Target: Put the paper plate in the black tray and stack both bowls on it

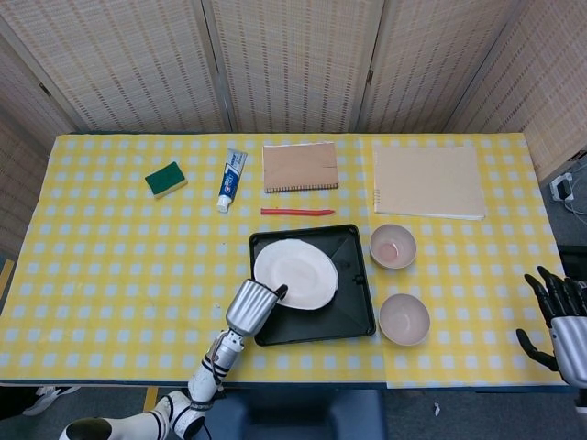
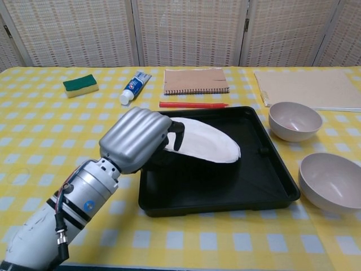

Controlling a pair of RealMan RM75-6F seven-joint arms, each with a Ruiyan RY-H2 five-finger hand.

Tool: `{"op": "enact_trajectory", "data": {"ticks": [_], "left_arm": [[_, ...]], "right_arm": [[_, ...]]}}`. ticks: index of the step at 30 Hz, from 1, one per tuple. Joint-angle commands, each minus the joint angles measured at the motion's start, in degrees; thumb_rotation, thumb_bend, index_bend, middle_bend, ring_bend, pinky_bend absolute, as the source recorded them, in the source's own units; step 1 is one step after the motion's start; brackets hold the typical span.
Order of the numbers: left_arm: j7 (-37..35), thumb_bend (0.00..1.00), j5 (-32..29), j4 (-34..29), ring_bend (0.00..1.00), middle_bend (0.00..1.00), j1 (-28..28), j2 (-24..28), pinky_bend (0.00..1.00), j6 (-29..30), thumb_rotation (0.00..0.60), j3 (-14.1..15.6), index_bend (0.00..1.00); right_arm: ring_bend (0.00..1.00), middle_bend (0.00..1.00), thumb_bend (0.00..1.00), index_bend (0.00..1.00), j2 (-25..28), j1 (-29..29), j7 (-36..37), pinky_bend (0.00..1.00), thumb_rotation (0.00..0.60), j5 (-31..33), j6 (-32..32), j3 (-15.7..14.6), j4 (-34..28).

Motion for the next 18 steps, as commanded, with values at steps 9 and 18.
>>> {"op": "enact_trajectory", "data": {"ticks": [9, 18], "left_arm": [[3.94, 0.21, -0.76, -6.48, 0.97, 1.0, 0.22, 2.16, 1.0, -1.75, 0.6, 2.05, 0.18], [13.3, 0.16, -5.62, -26.44, 0.96, 1.0, 2.63, 12.4, 1.0, -5.84, 0.6, 1.64, 0.1]], "right_arm": [[0.0, 0.0, 0.38, 0.0, 0.41, -0.7, 1.13, 0.0, 0.6, -1.07, 1.38, -0.16, 0.24], [0.0, 0.0, 0.38, 0.0, 0.48, -0.9, 1.08, 0.0, 0.6, -2.0, 1.78, -0.43, 0.27]]}}
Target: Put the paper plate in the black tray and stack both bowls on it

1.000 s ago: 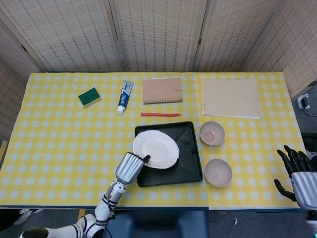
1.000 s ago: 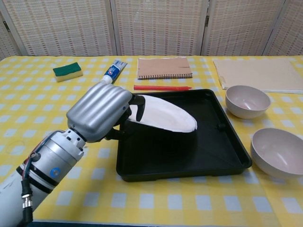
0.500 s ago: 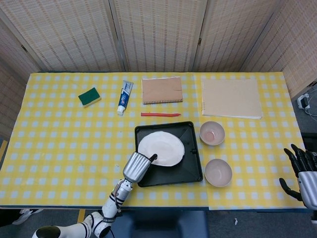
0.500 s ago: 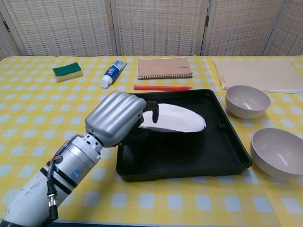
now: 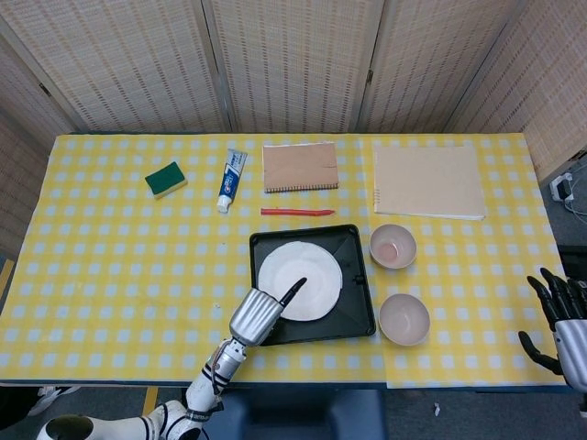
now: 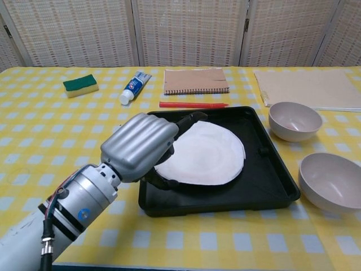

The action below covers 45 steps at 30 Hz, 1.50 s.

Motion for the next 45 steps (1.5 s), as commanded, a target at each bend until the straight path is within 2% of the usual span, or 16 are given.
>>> {"op": "enact_trajectory", "data": {"ticks": [1, 3, 5, 6, 8, 10, 13, 16, 22, 25, 29, 32, 36, 45], "left_arm": [[5.23, 0.16, -2.43, -10.9, 0.95, 1.0, 1.67, 6.43, 1.0, -0.8, 0.6, -0.7, 0.1], [5.79, 0.16, -1.62, -14.02, 0.94, 1.0, 2.61, 8.69, 1.0, 1.52, 0.6, -0.81, 0.09], [5.6, 0.16, -0.54, -16.87, 0.89, 1.0, 4.12, 11.53, 0.98, 4.36, 0.6, -0.35, 0.09], [5.59, 0.17, -0.49, -18.24, 0.83, 0.99, 5.01, 13.03, 0.94, 5.36, 0.6, -0.02, 0.09], [5.89, 0.17, -1.38, -21.87, 0.68, 0.88, 6.89, 16.78, 0.82, 6.21, 0.6, 0.91, 0.12], [6.57, 0.17, -3.64, -27.06, 0.5, 0.62, 8.95, 22.44, 0.62, 5.74, 0.6, 2.13, 0.13], [6.23, 0.17, -6.72, -33.45, 0.26, 0.37, 11.78, 30.69, 0.38, 5.46, 0.6, 3.95, 0.15], [4.42, 0.17, -8.05, -36.26, 0.12, 0.24, 14.45, 37.25, 0.21, 6.56, 0.6, 5.68, 0.16], [-2.34, 0.17, -6.11, -33.43, 0.06, 0.2, 20.6, 43.48, 0.02, 14.24, 0.6, 7.67, 0.16], [-5.99, 0.17, -5.53, -30.67, 0.04, 0.19, 23.38, 44.36, 0.0, 17.92, 0.6, 7.81, 0.16], [-10.67, 0.17, -6.0, -28.38, 0.04, 0.19, 25.8, 45.01, 0.0, 19.83, 0.6, 7.73, 0.16], [-13.82, 0.17, -6.29, -27.35, 0.04, 0.19, 26.82, 45.33, 0.0, 19.96, 0.6, 7.58, 0.16], [-14.15, 0.17, -5.8, -27.13, 0.04, 0.19, 27.28, 46.3, 0.0, 19.85, 0.6, 7.18, 0.16], [-15.86, 0.17, -6.82, -27.99, 0.04, 0.19, 27.56, 47.69, 0.0, 17.25, 0.6, 6.23, 0.16]], "right_arm": [[0.0, 0.0, 0.38, 0.0, -0.09, -0.09, -0.26, 0.0, 0.6, -0.43, 0.27, -0.12, 0.0], [0.0, 0.0, 0.38, 0.0, -0.35, 0.05, -0.48, 0.0, 0.6, -1.29, 0.33, -0.32, 0.29], [0.0, 0.0, 0.38, 0.0, -0.47, 0.3, -0.77, 0.0, 0.6, -1.93, -0.34, -0.79, 0.43], [0.0, 0.0, 0.38, 0.0, -0.49, 0.42, -1.04, 0.0, 0.6, -2.08, -0.73, -0.98, 0.45], [0.0, 0.0, 0.38, 0.0, -0.61, 0.52, -2.24, 0.0, 0.6, -2.03, -1.31, -1.17, 0.57], [0.0, 0.0, 0.38, 0.0, -0.66, 0.64, -2.87, 0.0, 0.6, -2.12, -1.68, -1.32, 0.28], [0.0, 0.0, 0.38, 0.0, -0.61, 0.83, -2.48, 0.0, 0.6, -3.6, -1.56, -1.83, 0.34], [0.0, 0.0, 0.38, 0.04, -1.33, 1.27, -3.16, 0.0, 0.6, -5.08, -1.8, -2.23, 1.34], [0.0, 0.0, 0.38, 0.21, -2.43, 2.96, -7.12, 0.0, 0.6, -8.25, -3.96, -3.22, 2.34], [0.0, 0.0, 0.38, 0.29, -3.51, 4.27, -10.32, 0.0, 0.6, -9.66, -5.82, -3.46, 2.64], [0.0, 0.0, 0.38, 0.39, -5.19, 6.41, -13.68, 0.0, 0.6, -10.4, -9.54, -3.64, 2.92], [0.0, 0.0, 0.38, 0.42, -6.57, 8.11, -16.04, 0.0, 0.6, -10.0, -12.77, -3.5, 2.76], [0.0, 0.0, 0.38, 0.43, -9.25, 10.21, -18.52, 0.0, 0.6, -9.85, -16.48, -3.54, 3.62], [0.0, 0.0, 0.38, 0.48, -14.25, 12.42, -19.01, 0.0, 0.6, -9.66, -19.42, -4.11, 7.49]]}}
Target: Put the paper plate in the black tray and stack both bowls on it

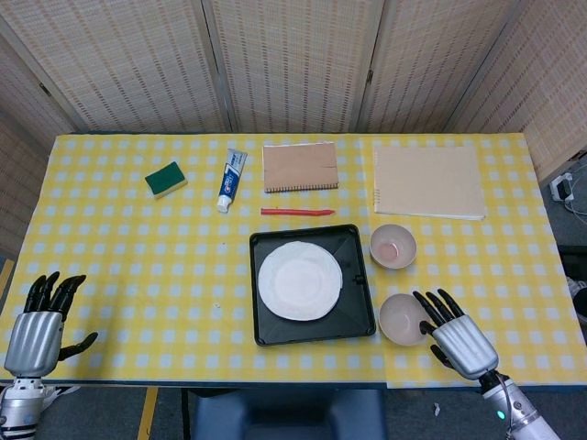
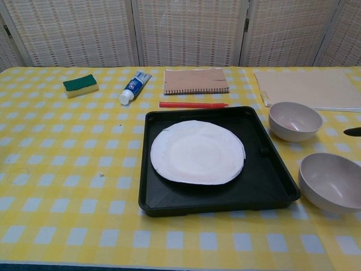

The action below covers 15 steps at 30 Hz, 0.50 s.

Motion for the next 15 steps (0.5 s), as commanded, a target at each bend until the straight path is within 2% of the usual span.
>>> {"op": "enact_trajectory", "data": {"ticks": [1, 15], "left_arm": [[0.13, 0.17, -0.19, -0.23, 0.04, 0.19, 0.18, 0.16, 0.0, -0.19, 0.6, -0.46, 0.16], [0.33, 0.18, -0.86, -0.99, 0.04, 0.19, 0.46, 0.61, 0.0, -2.82, 0.6, -1.33, 0.16]], "right_arm": [[0.0, 0.0, 0.38, 0.48, -1.41, 0.64, -0.05, 0.0, 0.6, 0.33, -0.97, -0.35, 1.58], [0.0, 0.0, 0.38, 0.51, -6.5, 2.82, 0.11, 0.0, 0.6, 2.34, -2.9, -0.03, 6.38]]}}
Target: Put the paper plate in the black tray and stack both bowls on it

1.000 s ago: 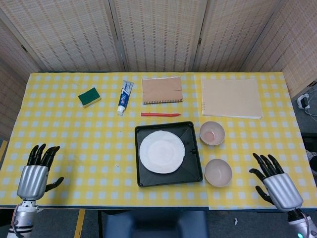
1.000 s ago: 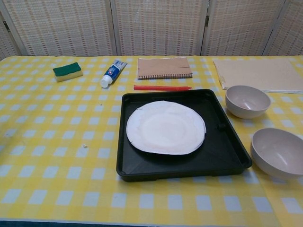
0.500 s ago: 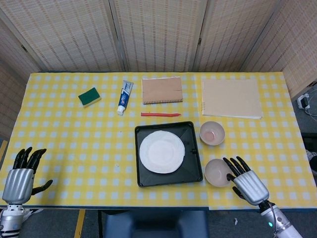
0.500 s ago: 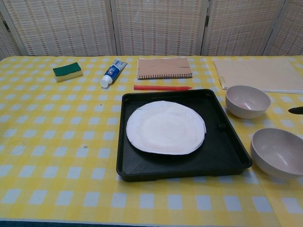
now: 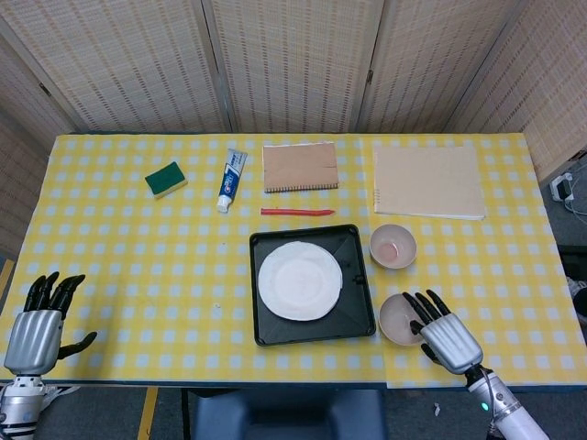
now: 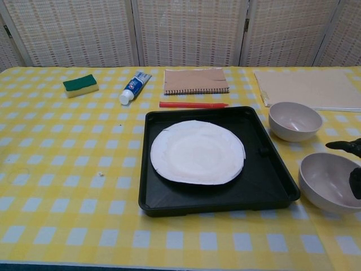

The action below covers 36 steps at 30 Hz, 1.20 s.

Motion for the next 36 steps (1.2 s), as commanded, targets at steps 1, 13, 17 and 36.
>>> {"op": "enact_trajectory", "data": {"ticks": [1, 13, 17, 36], "left_arm": [[0.02, 0.18, -0.05, -0.07, 0.04, 0.19, 0.02, 0.07, 0.0, -0.45, 0.6, -0.08, 0.16], [-0.51, 0.18, -0.37, -0.41, 0.04, 0.18, -0.06, 0.86, 0.0, -2.61, 0.6, -0.39, 0.16], [-0.54, 0.19, -0.35, -0.46, 0.04, 0.18, -0.12, 0.9, 0.0, -3.08, 0.6, -0.53, 0.15], [-0.53, 0.19, -0.53, -0.51, 0.04, 0.18, -0.16, 0.87, 0.0, -4.7, 0.6, -0.79, 0.14]], "right_arm": [[0.0, 0.0, 0.38, 0.53, -1.15, 0.7, 0.57, 0.0, 0.6, 0.23, -0.35, 0.17, 1.25], [0.02, 0.06, 0.38, 0.66, -2.67, 1.92, 1.55, 0.0, 0.6, 0.08, 1.51, 0.44, 2.4], [0.03, 0.06, 0.38, 0.67, -1.76, 2.62, 1.32, 0.0, 0.6, -0.89, 3.02, 0.9, 0.83], [0.04, 0.07, 0.38, 0.68, -2.65, 18.24, -6.91, 0.0, 0.6, 12.51, -15.71, 12.36, -11.25]]}}
